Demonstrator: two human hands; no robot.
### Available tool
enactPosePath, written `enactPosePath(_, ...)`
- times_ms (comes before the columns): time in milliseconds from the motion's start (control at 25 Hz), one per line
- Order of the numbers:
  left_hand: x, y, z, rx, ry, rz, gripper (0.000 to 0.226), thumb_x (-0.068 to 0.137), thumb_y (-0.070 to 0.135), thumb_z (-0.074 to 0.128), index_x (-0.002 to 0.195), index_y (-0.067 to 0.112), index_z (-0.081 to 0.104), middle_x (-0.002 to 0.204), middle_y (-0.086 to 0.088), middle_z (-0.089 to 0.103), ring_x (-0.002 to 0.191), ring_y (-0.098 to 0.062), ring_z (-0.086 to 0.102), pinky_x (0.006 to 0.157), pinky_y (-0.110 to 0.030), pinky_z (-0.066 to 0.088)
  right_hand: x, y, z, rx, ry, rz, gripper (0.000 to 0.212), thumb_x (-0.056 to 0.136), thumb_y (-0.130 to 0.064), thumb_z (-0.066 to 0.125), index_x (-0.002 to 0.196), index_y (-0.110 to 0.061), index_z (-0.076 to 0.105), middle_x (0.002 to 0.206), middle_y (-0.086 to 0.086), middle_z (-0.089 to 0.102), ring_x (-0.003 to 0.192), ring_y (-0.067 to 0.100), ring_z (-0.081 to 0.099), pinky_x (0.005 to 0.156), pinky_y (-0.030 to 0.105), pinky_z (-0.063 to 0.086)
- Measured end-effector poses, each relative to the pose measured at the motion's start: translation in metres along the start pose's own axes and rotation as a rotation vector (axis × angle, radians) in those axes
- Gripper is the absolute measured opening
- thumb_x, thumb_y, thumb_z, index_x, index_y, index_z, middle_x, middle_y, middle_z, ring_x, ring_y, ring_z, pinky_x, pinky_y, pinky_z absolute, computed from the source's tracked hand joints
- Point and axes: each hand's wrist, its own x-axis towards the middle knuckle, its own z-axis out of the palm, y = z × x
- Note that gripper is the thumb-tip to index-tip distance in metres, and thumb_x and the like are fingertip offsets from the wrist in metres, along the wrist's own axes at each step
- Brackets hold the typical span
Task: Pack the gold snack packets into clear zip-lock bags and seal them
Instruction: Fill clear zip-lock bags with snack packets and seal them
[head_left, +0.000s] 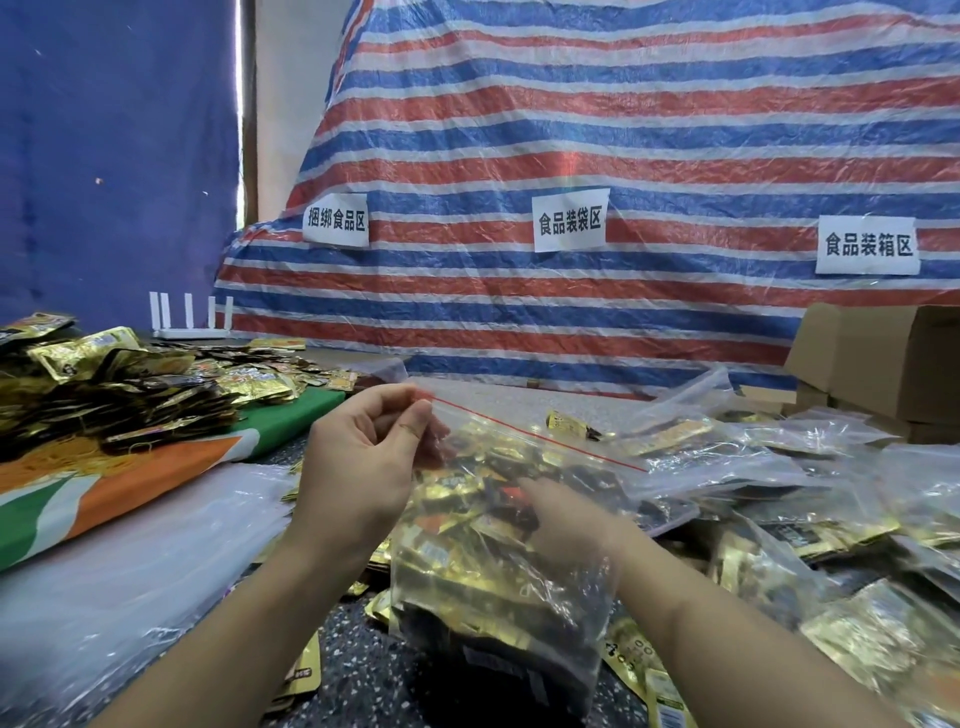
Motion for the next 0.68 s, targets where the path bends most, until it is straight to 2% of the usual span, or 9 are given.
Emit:
enactPosePath(120,0.002,-0.001,0.000,-0.023,-0.020,-0.016,0.013,0.093,0.006,0.060,0.097,0.015,0.068,0.069,-0.002,0.072,0.063,-0.013,0.068,0.060,-0.020,0.055,0.009,0.005,0.013,-0.050,0.037,0.040,0.049,0.089,-0.002,0.059,0.135,-0.015,0.047,0.133,0.004,0.055,0.115,0.024,0.058,0.096,0.040,0.052)
enactPosePath(280,0.003,-0.001,0.002,-0.034,-0.050,-0.009,0.014,0.094,0.006,0.059,0.100,0.014,0.068,0.069,0.000,0.071,0.064,-0.012,0.068,0.062,-0.019,0.055,0.019,0.006,0.020,-0.158,0.174,0.057,0.032,0.093,-0.003,0.054,0.122,-0.016,0.059,0.121,0.003,0.062,0.104,0.022,0.063,0.089,0.038,0.056)
enactPosePath(440,0.003,-0.001,0.001,-0.049,-0.062,-0.015,0.016,0.095,0.003,0.057,0.101,0.013,0.068,0.072,-0.001,0.072,0.066,-0.013,0.070,0.063,-0.020,0.055,0.020,0.007,0.019,-0.137,0.206,0.038,0.034,0.096,-0.003,0.045,0.122,-0.015,0.063,0.116,0.005,0.066,0.099,0.022,0.066,0.085,0.038,0.059)
enactPosePath(600,0.004,-0.002,0.000,-0.050,-0.072,-0.026,0.020,0.095,-0.002,0.056,0.103,0.013,0.068,0.074,0.000,0.072,0.069,-0.016,0.071,0.065,-0.021,0.055,0.016,0.003,0.016,-0.006,0.217,-0.062,0.033,0.099,-0.027,0.045,0.128,-0.019,0.057,0.122,0.002,0.060,0.107,0.019,0.059,0.095,0.038,0.053)
enactPosePath(680,0.005,-0.002,0.000,-0.049,-0.073,-0.028,0.021,0.095,-0.003,0.056,0.103,0.013,0.067,0.074,0.001,0.072,0.069,-0.017,0.071,0.065,-0.021,0.056,0.012,-0.002,0.016,0.020,0.236,-0.143,0.028,0.097,-0.040,0.049,0.118,-0.023,0.057,0.114,-0.003,0.058,0.103,0.015,0.057,0.091,0.032,0.052)
